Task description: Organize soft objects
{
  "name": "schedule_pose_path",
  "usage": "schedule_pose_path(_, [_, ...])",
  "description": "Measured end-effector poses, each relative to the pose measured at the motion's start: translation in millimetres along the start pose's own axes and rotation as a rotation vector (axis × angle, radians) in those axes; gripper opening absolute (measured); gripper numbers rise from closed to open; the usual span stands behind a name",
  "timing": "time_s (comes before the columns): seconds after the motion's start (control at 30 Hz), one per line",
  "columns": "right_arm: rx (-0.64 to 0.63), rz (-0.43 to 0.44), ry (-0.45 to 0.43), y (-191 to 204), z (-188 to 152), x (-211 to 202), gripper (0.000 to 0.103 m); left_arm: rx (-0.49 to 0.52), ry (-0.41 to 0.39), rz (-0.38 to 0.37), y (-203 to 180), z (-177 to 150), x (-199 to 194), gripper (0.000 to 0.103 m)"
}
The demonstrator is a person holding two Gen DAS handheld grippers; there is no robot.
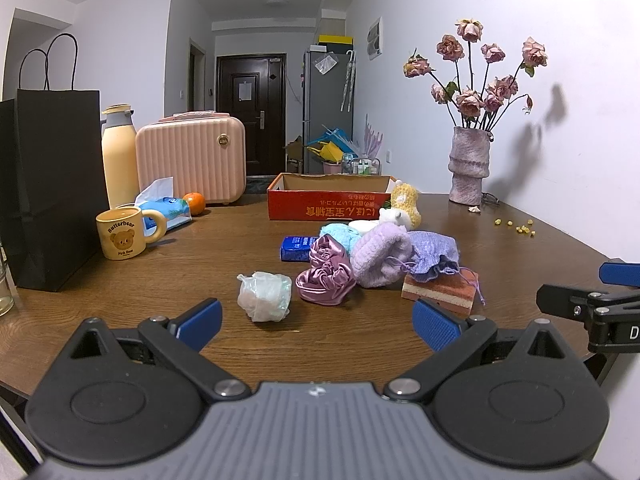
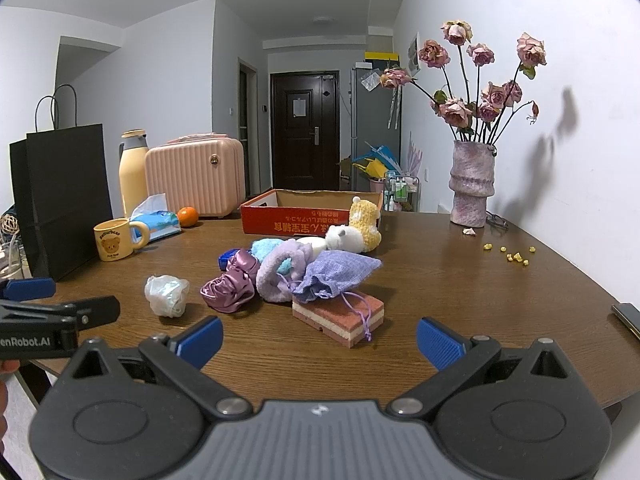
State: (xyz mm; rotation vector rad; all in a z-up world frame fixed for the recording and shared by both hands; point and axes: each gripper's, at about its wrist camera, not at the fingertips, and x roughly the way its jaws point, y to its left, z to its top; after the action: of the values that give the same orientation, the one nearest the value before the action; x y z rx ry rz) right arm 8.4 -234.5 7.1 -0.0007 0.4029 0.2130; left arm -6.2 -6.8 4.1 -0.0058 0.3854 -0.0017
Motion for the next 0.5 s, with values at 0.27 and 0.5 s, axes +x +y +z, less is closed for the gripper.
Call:
schedule_pose_path(0.27, [-0.011, 0.001, -0.013, 1, 5, -2, 0.103, 0.001, -0.001, -0.003, 1, 2, 6, 0.103])
schedule_pose_path(0.5, [-0.008, 0.002, 0.016, -1, 5, 23, 0.103, -0.007, 0.024, -0.005, 5, 6, 26, 0.103])
